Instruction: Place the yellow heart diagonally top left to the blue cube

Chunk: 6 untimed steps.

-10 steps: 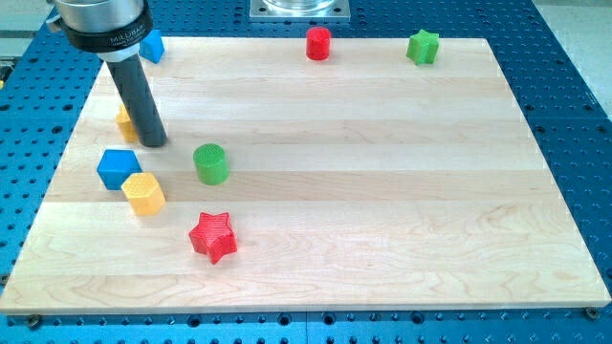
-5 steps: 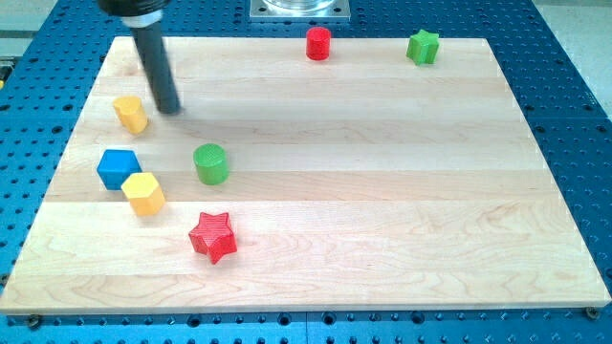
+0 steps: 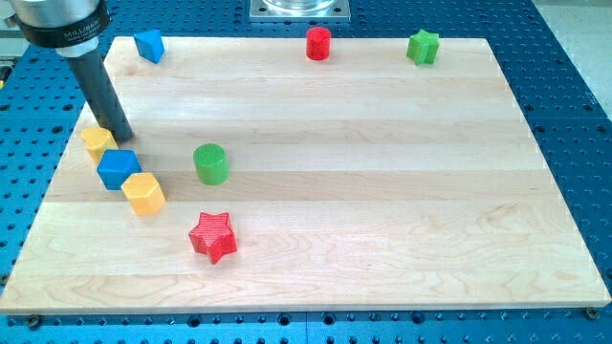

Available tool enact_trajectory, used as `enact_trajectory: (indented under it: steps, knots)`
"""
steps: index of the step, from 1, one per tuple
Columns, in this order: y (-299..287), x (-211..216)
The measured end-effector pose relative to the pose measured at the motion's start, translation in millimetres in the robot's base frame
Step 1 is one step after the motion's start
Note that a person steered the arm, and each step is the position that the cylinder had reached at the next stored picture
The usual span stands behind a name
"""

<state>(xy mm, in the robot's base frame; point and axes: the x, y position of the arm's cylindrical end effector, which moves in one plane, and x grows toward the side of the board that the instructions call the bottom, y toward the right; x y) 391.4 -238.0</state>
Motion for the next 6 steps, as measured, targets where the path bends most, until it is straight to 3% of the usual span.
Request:
enact_trajectory:
  steps: [1,3,4,5,6]
  knots:
    - [0.0,-10.3]
    - [-65.2,13.8]
    - [-66.3,28.6]
    - [-44.9,88.5]
    - [-7.9,95.1]
